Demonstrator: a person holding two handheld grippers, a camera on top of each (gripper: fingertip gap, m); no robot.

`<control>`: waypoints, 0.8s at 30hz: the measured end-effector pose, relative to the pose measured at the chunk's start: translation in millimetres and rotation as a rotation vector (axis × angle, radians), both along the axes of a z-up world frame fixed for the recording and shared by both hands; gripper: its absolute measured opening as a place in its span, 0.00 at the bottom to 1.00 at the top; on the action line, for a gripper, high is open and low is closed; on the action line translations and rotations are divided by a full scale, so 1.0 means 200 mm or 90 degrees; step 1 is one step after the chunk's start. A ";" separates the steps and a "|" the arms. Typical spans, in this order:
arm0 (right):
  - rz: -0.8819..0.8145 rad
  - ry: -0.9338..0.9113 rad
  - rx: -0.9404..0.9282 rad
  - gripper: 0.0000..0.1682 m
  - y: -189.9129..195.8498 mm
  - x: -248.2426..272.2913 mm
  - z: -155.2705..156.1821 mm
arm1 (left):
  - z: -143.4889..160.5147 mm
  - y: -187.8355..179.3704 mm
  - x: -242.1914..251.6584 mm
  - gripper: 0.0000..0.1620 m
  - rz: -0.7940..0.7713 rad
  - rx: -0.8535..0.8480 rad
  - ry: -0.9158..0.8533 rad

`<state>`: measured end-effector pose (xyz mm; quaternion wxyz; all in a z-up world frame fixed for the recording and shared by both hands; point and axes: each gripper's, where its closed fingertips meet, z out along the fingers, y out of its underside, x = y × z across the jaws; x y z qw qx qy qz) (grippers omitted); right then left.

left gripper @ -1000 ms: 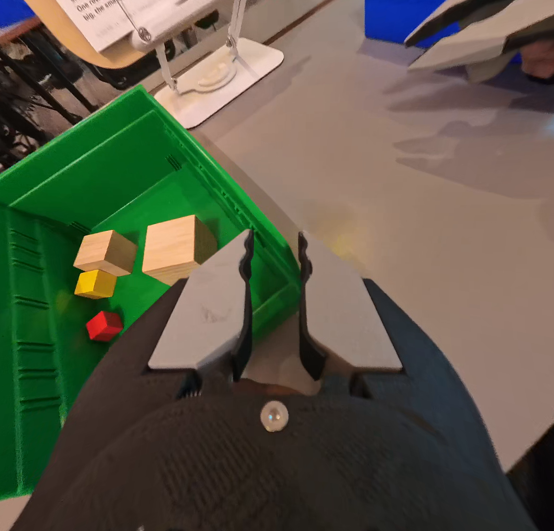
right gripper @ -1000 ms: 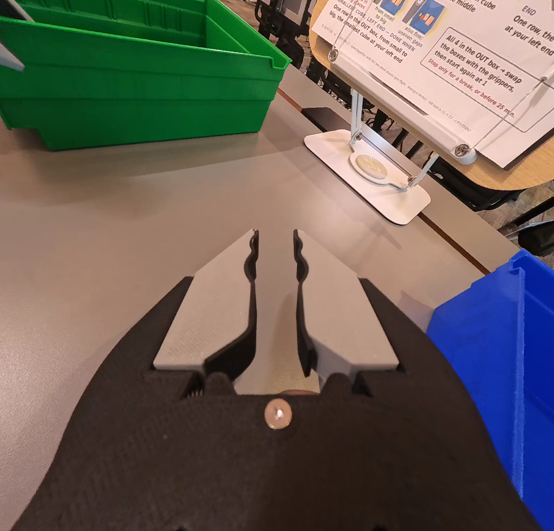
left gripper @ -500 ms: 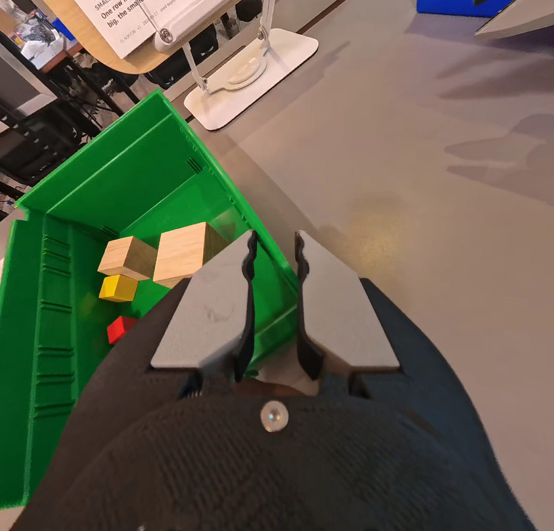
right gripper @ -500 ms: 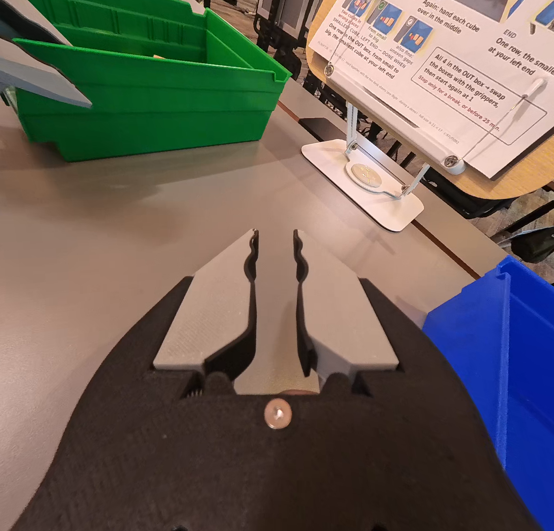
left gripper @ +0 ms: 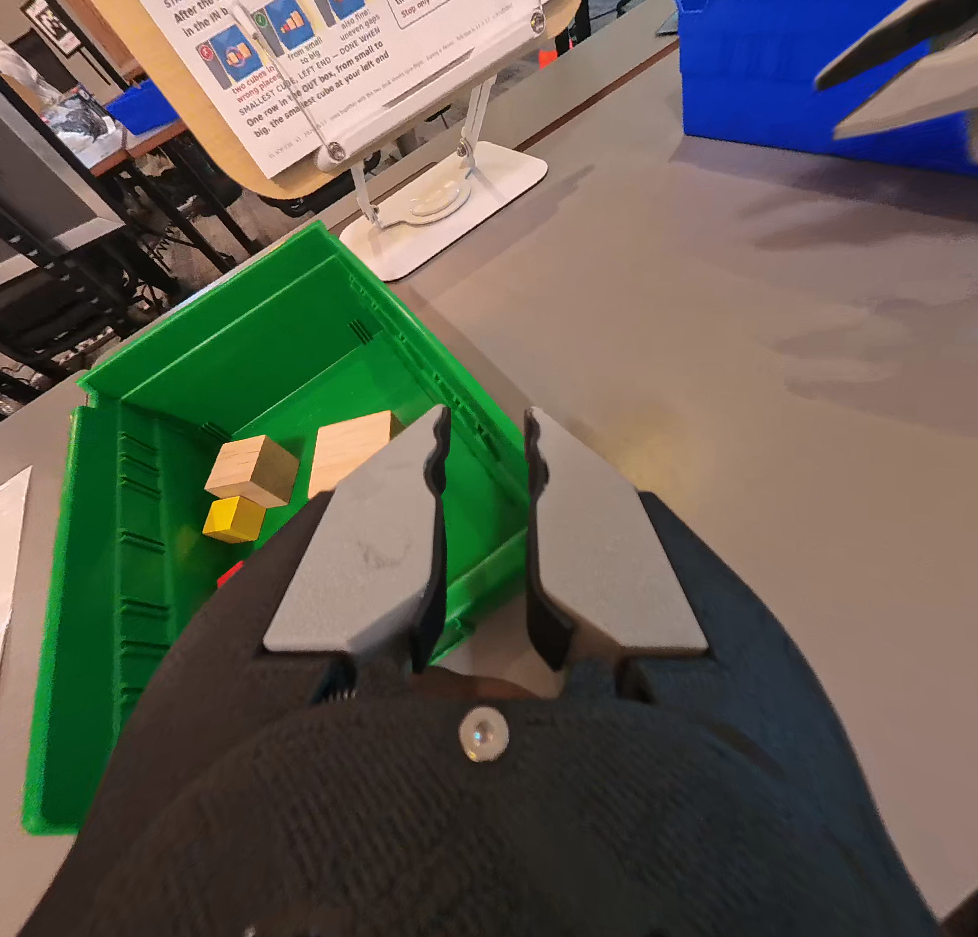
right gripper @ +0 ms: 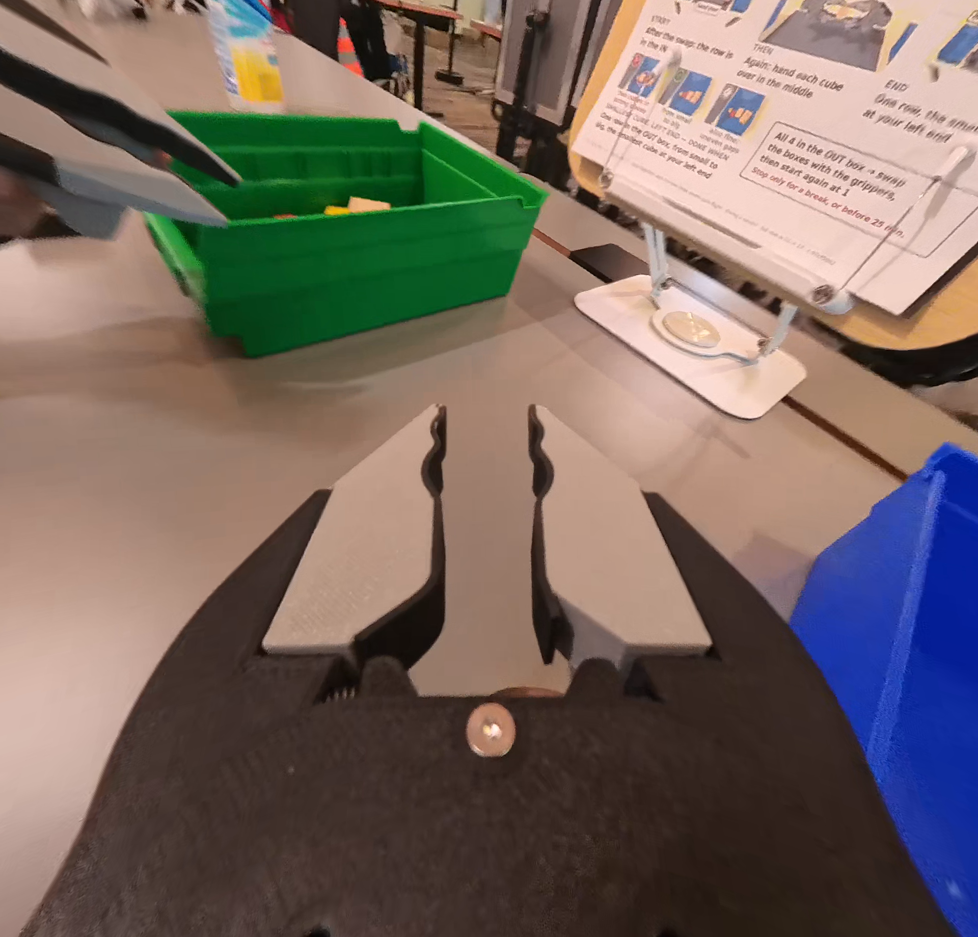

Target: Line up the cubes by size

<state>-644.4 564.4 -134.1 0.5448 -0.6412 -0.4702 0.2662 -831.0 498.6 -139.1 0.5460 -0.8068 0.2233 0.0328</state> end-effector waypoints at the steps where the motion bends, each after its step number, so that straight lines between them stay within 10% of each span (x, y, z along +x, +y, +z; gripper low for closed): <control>1: 0.015 0.007 -0.027 0.18 -0.04 0.02 0.02 | -0.01 -0.01 0.00 0.16 -0.004 -0.005 0.000; 15: 0.141 -0.197 -0.208 0.15 -0.38 0.78 -0.25 | 0.04 -0.05 0.01 0.16 -0.022 0.005 -0.010; 24: 0.153 -0.242 -0.267 0.00 -0.22 0.64 -0.46 | 0.02 -0.06 0.05 0.16 -0.024 -0.001 0.004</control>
